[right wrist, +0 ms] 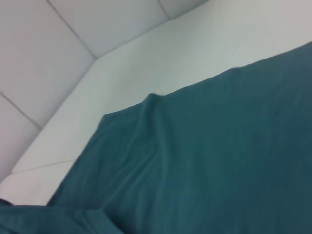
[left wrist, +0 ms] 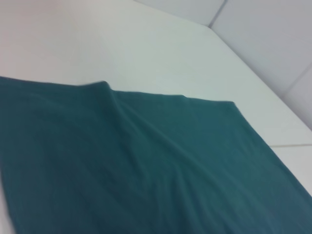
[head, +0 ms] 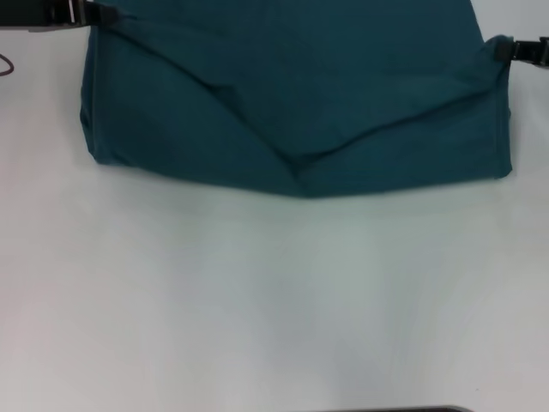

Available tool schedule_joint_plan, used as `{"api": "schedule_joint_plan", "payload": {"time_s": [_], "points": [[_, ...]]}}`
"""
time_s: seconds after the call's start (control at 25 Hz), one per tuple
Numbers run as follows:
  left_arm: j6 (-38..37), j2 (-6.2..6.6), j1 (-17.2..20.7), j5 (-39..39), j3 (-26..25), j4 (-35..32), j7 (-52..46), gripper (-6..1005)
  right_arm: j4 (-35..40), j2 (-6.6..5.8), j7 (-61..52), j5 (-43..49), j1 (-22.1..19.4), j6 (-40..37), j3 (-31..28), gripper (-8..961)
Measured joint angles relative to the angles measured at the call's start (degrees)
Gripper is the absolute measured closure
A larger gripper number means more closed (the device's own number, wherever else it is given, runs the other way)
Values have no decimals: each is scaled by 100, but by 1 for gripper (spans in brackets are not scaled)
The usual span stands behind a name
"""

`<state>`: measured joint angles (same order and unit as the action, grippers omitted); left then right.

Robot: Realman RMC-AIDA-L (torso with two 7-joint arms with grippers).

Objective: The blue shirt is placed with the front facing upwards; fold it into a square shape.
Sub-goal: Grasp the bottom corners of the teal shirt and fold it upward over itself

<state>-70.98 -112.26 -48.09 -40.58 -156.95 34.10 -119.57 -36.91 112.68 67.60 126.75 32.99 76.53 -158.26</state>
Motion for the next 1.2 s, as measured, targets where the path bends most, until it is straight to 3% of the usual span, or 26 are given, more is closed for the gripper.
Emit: {"api": "schedule_joint_plan", "payload": {"time_s": [0.64,1.2], "points": [[1080,-35,-250,-210,6,-195,20,996,35,64,-14,-17,434,-1089,411,890],[1502,-3,-369,-456,77,-313,28,996,-111,12,-122,-20,610,-1431,678,884]]}}
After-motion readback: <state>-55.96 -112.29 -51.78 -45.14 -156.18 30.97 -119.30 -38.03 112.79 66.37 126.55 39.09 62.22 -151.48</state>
